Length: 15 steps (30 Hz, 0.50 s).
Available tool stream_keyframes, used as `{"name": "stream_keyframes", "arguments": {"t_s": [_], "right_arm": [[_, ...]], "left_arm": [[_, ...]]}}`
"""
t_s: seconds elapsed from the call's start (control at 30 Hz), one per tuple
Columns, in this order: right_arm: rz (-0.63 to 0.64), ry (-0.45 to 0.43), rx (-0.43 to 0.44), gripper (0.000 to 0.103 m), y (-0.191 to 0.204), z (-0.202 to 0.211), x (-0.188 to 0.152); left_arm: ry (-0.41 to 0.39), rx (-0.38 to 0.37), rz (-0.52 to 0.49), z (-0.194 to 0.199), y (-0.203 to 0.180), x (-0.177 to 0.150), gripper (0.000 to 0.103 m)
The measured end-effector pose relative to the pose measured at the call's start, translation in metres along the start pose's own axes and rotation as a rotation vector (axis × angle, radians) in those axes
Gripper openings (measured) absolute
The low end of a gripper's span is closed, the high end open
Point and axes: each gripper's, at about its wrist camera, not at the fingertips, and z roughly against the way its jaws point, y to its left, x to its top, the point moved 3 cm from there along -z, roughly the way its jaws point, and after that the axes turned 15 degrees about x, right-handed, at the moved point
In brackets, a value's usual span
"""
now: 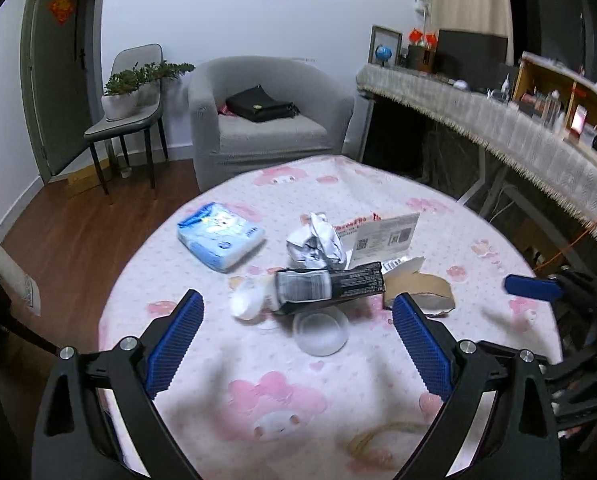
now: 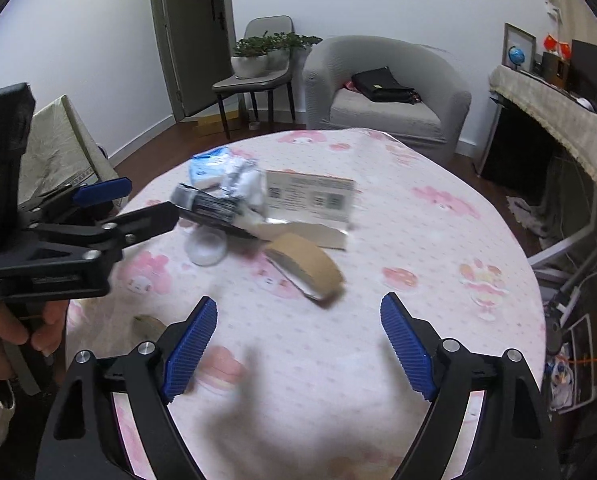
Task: Collect trash
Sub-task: 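Grasp the black wrapper with the left tool while the right tool grasps the tape core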
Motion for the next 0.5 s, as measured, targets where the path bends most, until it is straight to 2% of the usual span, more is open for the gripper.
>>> {"name": "stream_keyframes", "arguments": {"t_s": [0.23,0.4,0.5], "right_arm": [[-0.042,-0.001,0.020,0.085,-0.022,0.007,-0.005],[-0.021,0.012,0.021,0.085,-0.026,0.005,-0.006],[0.000,0.022,0.025,0.085,-0.027,0.002,-0.005]], "left_arm": [[0.034,0.022,-0.004,-0.022,-0.023,0.004,0.097],[0.053,0.057,0.007,-0.034,-0.026,0.005,0.097],[0.072,0.049,0.031,-0.039,-0.025,0.005,0.096]]}}
